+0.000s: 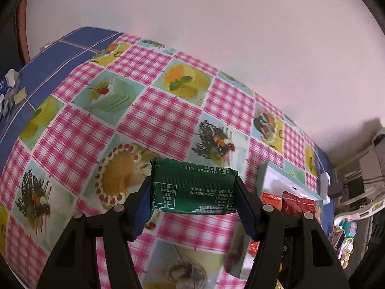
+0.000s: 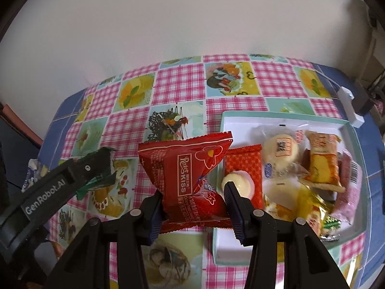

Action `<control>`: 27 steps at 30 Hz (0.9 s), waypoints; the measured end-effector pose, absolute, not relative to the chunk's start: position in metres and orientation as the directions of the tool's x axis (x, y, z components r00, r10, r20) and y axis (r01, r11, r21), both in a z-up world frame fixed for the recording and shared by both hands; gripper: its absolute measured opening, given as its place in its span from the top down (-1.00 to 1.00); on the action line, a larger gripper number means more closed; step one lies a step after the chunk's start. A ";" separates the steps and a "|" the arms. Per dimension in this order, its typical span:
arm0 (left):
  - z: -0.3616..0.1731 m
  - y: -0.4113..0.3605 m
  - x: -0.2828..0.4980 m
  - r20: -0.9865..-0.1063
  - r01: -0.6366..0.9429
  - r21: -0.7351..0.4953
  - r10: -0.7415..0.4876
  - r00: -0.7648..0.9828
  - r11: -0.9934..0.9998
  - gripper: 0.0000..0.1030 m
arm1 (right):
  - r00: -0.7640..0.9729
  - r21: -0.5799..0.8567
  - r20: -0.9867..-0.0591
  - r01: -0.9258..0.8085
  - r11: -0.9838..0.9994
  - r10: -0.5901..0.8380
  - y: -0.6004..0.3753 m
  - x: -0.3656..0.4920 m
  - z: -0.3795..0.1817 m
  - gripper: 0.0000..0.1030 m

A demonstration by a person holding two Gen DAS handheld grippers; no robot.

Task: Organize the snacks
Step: 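Carry the red pack and green pack over the white tray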

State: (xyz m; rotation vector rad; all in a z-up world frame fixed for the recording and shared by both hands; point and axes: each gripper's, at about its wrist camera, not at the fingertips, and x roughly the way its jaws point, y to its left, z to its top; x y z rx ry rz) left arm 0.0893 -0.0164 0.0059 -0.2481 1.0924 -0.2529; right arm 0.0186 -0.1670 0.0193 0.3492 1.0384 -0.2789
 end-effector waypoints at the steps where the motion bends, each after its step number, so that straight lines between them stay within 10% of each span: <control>1: 0.008 -0.017 0.085 -0.835 0.084 -0.323 -0.326 0.443 0.942 -0.28 | 0.486 0.154 -0.872 0.387 0.909 -0.060 -0.167 0.014 0.022 0.02; 27: 0.037 -0.089 0.027 -0.784 0.310 -0.355 -0.462 0.415 0.882 -0.28 | 0.517 0.199 -0.844 0.547 0.813 -0.141 -0.231 -0.052 0.048 0.02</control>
